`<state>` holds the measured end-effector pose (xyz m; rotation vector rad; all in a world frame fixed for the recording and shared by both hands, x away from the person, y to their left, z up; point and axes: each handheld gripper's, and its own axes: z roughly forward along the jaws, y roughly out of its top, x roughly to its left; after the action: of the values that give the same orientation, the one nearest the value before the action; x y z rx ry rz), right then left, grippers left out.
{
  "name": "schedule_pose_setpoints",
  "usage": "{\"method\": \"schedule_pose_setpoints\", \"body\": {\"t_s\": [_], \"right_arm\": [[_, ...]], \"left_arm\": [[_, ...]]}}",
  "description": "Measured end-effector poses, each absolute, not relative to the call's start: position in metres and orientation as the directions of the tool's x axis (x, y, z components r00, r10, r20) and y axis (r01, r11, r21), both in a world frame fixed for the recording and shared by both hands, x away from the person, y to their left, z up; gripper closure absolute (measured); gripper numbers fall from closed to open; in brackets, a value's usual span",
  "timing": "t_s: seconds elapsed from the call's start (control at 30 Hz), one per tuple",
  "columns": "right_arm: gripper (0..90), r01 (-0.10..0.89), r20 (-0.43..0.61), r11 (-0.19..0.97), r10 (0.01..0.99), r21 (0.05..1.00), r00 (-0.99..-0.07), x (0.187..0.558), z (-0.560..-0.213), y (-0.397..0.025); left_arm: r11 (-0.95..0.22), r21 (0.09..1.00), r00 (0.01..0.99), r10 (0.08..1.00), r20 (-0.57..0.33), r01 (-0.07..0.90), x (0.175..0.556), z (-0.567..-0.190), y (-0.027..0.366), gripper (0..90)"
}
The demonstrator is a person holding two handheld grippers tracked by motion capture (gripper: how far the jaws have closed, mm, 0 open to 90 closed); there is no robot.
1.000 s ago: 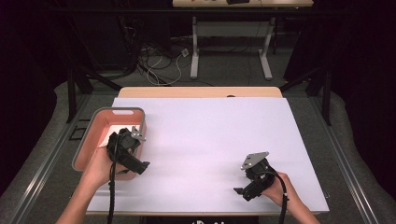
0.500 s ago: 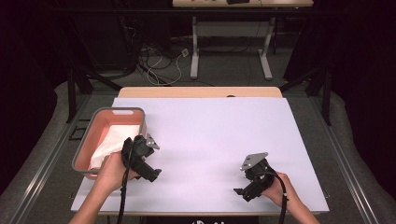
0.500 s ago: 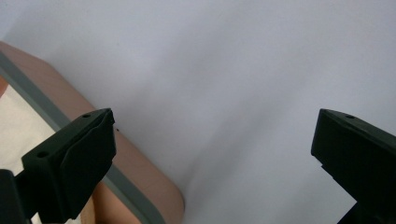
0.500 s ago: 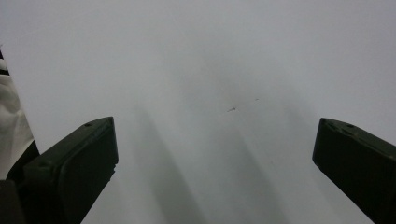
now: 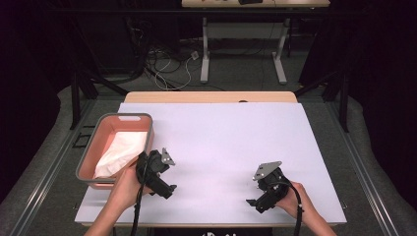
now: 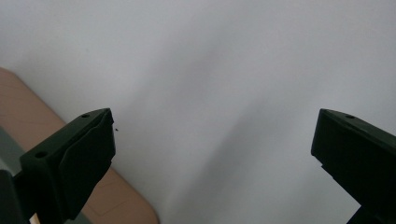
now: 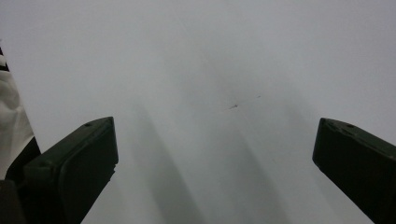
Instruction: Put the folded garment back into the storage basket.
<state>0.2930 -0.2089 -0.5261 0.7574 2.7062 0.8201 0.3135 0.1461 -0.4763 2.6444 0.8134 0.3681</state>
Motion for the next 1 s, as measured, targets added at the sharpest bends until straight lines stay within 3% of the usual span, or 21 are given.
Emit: {"method": "schedule_pose_setpoints", "body": {"t_s": [1.0], "right_arm": [[0.0, 0.406, -0.061, 0.72, 0.526, 0.563, -0.849, 0.291, -0.527, -0.209]], "left_arm": [[-0.773, 0.402, 0.805, 0.579, 0.129, 0.491, 0.299, -0.516, 0.14, 0.0]]}}
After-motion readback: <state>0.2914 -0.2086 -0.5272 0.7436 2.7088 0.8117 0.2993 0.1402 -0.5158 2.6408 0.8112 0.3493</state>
